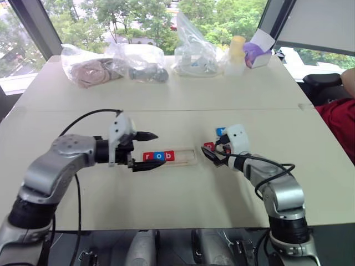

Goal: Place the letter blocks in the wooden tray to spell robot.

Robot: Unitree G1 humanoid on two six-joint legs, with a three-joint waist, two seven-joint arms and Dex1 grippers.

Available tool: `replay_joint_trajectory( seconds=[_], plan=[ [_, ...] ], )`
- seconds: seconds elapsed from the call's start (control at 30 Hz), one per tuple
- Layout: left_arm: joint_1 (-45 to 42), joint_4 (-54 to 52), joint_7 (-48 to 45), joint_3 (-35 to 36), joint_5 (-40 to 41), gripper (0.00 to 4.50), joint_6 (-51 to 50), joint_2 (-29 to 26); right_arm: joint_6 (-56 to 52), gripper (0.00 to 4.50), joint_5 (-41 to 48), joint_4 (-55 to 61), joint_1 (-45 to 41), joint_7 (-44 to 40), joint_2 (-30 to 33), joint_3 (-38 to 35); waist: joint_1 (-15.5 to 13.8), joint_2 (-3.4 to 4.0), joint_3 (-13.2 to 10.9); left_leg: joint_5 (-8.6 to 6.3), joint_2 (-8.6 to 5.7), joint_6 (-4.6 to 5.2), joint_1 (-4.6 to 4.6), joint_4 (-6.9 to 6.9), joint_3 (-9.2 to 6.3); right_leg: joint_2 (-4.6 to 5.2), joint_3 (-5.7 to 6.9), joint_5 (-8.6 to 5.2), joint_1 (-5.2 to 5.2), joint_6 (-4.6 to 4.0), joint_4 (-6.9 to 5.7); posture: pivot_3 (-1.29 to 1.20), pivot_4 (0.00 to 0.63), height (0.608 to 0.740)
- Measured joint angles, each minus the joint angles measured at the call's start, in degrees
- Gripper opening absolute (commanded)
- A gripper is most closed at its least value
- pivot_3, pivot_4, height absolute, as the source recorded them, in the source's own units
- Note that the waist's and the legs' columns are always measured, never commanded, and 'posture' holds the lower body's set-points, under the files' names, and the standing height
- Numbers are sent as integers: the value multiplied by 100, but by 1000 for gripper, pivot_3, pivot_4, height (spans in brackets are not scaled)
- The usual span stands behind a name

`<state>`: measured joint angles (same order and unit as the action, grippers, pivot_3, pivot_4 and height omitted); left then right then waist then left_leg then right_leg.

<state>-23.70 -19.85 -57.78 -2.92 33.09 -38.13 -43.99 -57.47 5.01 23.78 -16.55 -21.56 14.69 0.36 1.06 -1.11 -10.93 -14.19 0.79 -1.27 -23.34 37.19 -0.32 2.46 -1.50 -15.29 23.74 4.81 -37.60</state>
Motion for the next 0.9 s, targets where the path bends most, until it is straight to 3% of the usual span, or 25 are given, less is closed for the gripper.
replay_joint_trajectory(
  seconds=[0.17, 0.33, 0.43, 0.6, 0.77, 0.9],
  plan=[
    [-581, 681, -171, -517, -428, 4500, 325, 330, 105, 4439, -71, -200, -44, 385, -110, 283, 8, 0, 0, 0, -4, 0, -2, -1, 0, -1, 1, 0, 0, 1, 1, 0, 150, 740],
    [-626, 900, -325, -740, -749, 4500, 544, 364, 124, 4439, -141, -420, -66, 605, -175, 359, 8, -1, 1, 0, -2, 1, -4, -4, -2, -1, 2, 0, 1, 1, 1, 0, 150, 740],
    [-626, 907, -335, -740, -805, 4500, 614, 418, 199, 3657, -153, -477, -61, 723, -269, 395, 9, -1, 1, 0, -1, 1, -2, -3, -2, -2, 2, 0, 0, 1, 0, 0, 150, 740],
    [-556, 918, -319, -739, -886, 4500, 635, 472, 301, 1188, -154, -510, -54, 849, -371, 539, 9, -2, 1, 0, 1, 1, 0, -1, -4, -3, 2, 0, -2, 1, 1, 0, 150, 740],
    [-499, 905, -299, -739, -950, 4500, 659, 474, 284, 1222, -147, -511, -53, 1016, -462, 453, 1, -3, 2, 0, 2, 1, -1, -1, -5, -2, 2, 0, -3, 1, 1, 0, 150, 740],
    [-500, 759, -366, -820, -1124, 4500, 784, 448, -85, 1222, -161, -212, 83, 1463, -581, -134, -42, -3, 2, 0, 2, 1, -7, -2, -7, 5, 3, 0, -2, 1, 1, 0, 150, 740]
  ],
)
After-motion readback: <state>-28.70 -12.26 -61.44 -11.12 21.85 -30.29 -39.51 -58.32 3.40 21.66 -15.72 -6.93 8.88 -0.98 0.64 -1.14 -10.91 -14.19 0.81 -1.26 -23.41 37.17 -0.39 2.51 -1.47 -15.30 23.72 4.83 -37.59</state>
